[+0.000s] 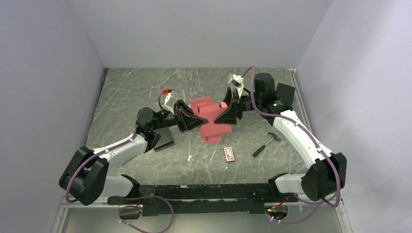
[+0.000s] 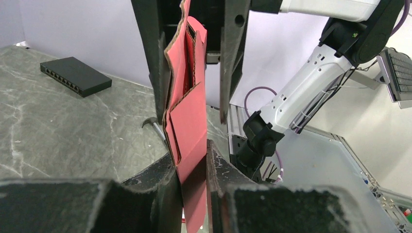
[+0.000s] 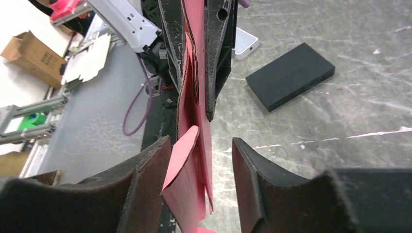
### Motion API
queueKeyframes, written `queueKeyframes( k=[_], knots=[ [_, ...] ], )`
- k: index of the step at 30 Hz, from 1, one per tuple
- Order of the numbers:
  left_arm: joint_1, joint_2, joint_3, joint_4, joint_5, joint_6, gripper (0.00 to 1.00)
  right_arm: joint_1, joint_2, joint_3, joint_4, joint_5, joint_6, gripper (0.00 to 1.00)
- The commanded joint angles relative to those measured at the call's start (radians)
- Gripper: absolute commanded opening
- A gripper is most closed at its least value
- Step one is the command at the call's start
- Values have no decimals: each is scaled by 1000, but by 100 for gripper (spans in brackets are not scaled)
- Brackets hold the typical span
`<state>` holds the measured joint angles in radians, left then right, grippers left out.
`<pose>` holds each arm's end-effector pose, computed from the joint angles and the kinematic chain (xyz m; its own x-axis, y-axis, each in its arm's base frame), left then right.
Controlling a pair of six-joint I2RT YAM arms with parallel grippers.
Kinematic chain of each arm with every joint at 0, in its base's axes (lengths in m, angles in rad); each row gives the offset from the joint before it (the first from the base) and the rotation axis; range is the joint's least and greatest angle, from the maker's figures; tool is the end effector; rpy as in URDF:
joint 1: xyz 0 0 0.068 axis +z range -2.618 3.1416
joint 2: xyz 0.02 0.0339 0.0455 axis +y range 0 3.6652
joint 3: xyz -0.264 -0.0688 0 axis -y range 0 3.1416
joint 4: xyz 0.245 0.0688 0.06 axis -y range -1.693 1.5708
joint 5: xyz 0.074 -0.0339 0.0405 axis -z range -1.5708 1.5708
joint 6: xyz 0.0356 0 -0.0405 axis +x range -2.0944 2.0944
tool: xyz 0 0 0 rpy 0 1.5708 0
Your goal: Fold the paper box
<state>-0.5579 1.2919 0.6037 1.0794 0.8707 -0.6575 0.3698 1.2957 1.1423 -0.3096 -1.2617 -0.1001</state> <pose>0.2098 -0.1630 0.2950 -0.3190 -0.2651 -0.9099 0.9424 0.0130 -0.3342 0.2446 0.1312 0.3515 -0.3240 -0.1582 -0.9328 -0.9417 -0.0404 0.3339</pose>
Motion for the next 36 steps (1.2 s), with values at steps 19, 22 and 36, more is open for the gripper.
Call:
queueKeyframes(
  k=[19,22,36],
  knots=[
    [39,-136,-88,25,-149,-144,85,-27,-24,-88,409,-134,340,0],
    [39,-116,-106,71,-131,-171,87,-28,-23,-94,453,-154,387,0],
    [36,136,-13,379,-28,-348,10,-27,-10,-97,452,-123,398,0]
  ],
)
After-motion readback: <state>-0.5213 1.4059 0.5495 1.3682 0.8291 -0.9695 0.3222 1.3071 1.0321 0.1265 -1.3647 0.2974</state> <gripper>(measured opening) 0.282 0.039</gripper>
